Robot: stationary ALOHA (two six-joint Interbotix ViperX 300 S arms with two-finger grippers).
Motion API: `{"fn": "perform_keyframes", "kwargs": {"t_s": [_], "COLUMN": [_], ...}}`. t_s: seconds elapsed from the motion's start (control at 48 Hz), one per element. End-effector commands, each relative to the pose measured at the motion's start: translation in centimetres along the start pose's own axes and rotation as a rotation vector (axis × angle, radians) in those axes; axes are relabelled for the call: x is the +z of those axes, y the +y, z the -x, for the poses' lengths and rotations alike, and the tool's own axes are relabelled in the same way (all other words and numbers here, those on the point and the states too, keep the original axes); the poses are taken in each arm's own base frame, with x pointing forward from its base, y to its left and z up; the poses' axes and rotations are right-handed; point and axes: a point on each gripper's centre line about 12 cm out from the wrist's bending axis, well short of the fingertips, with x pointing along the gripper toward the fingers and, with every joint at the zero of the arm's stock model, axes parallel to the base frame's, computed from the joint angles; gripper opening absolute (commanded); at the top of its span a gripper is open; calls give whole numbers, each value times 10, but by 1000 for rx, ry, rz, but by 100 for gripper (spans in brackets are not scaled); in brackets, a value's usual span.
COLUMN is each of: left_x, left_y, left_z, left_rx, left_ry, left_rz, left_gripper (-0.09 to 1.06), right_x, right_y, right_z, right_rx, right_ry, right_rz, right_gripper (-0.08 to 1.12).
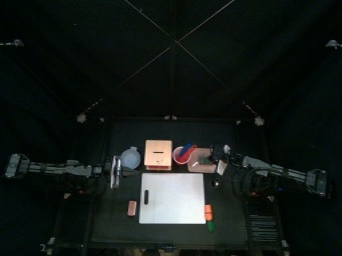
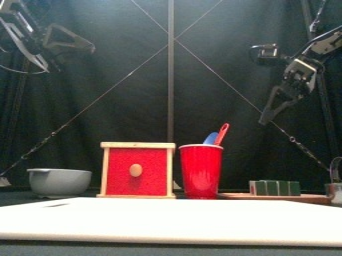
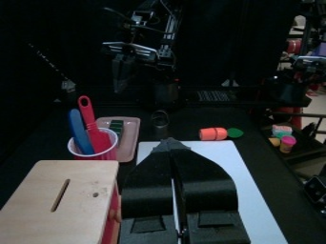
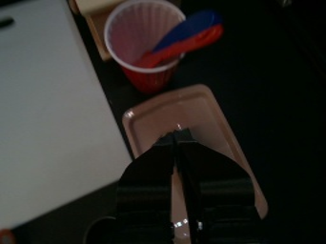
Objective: Place sushi on board then cut the sushi with the knife then place the pieces on the plate
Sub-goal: Place the sushi on the board
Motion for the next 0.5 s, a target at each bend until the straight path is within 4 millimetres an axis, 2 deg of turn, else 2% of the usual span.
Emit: {"fn": "perform_keyframes", "kwargs": {"t_s": [0.021,0.146,0.312,0.5], "left_x": [6,6,4,3], "left_y": [1,1,1,1], "left_z": [-2,-2,-2,-1], "left_rx": [3,4,3,7], "left_ry": [-18,-18,-15,-12], "left_rz": [-2,1,-2,0], "left_gripper": [-3,-3,-3,-3], "right_x": [7,4,1,-6], "right_y": [-2,-4,-6,-5], "right_z": [-6,-16,-23,-33], "right_rx": [-14,-30,-43,-37], "right_ry": [41,92,123,175], "right_rz": [39,94,126,127], "right_gripper": [51,76,104,104]}}
